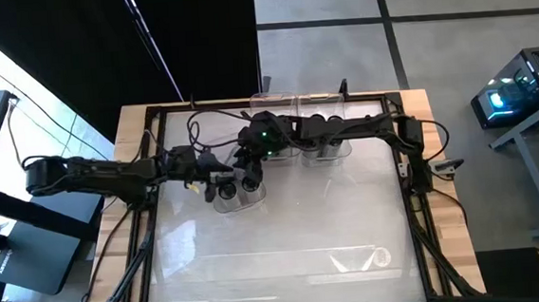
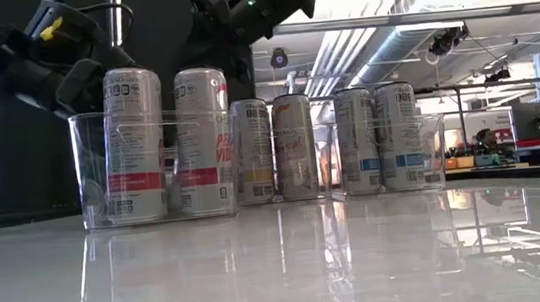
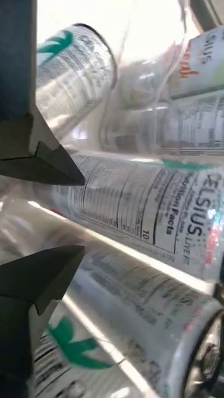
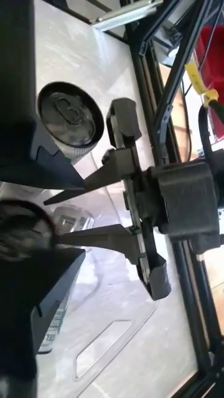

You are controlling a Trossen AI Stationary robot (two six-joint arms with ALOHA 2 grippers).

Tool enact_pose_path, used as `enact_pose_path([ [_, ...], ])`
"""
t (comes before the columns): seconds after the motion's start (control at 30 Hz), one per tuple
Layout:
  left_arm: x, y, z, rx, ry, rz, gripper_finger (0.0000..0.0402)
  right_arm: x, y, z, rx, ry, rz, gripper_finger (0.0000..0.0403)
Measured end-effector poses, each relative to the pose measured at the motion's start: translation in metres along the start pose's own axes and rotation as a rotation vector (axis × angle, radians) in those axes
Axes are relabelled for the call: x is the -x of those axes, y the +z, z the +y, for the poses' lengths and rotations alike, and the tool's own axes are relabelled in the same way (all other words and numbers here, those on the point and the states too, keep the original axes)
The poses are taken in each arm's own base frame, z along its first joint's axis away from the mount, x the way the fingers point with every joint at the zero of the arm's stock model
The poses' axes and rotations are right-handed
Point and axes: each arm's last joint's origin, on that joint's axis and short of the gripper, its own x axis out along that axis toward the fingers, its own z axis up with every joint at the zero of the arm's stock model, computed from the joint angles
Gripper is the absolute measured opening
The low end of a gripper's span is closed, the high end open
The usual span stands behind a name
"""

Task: Sort soda cans
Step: Adjust the white pink soda cans

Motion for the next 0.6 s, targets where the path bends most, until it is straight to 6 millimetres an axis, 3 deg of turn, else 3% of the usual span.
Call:
enact_pose_path([
  [0.33,0.016,0.01,-0.002,0.033,0.04,0.057,0.016,0.002,0.0,-0.001,0.049,-0.002,0.004,0.0203],
  [0.6,0.029,0.043,-0.002,0.03,0.228,0.22,0.016,0.04,0.009,-0.007,0.069,-0.113,0.068,0.0213],
])
